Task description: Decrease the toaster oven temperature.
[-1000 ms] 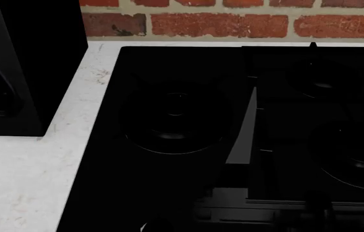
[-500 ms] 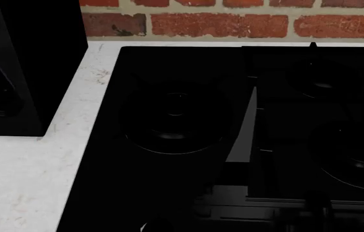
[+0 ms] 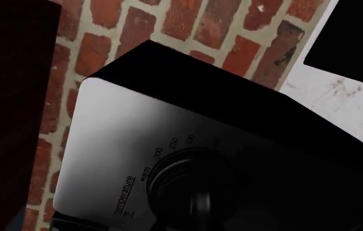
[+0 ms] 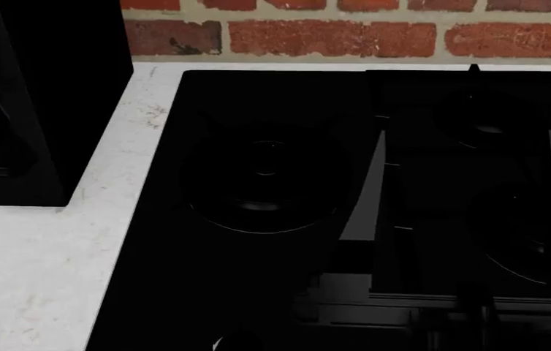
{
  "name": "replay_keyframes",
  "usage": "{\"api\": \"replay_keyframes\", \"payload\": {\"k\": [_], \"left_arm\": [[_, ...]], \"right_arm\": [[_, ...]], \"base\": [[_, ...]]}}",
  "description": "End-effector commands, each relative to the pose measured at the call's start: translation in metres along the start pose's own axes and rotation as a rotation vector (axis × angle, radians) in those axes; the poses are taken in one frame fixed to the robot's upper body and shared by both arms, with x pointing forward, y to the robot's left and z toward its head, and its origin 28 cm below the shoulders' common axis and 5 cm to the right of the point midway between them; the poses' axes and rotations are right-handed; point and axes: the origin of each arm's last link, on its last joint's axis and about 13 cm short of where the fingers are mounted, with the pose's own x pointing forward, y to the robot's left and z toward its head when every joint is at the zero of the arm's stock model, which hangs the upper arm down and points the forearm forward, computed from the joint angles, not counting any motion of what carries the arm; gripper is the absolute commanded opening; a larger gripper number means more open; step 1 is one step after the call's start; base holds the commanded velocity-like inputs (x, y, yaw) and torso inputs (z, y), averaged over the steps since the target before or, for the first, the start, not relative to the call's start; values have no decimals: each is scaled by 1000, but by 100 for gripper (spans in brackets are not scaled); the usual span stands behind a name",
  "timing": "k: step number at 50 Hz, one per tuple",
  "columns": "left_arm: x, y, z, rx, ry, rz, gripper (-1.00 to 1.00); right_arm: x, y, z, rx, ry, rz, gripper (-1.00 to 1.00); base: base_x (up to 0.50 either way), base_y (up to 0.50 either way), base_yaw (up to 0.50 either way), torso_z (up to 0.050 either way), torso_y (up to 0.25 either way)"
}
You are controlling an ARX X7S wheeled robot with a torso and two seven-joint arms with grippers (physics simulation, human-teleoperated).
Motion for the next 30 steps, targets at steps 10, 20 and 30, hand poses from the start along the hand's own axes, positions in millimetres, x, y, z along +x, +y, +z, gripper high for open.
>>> {"api": "replay_keyframes", "payload": {"k": [10,20,30], "left_arm": [[22,-15,7,0,66,-44,-100],[25,-21,14,-71,48,-64,-100],[26,-30,19,-179,28,-114,-100]], "right_arm": [[-5,-3,-12,11,30,-2,100],[-5,-5,-14,15,35,-9,100],[-7,-7,-15,16,38,-16,100]], "base": [[14,0,-8,0,0],[16,0,-11,0,0],[17,0,-12,2,0]]}}
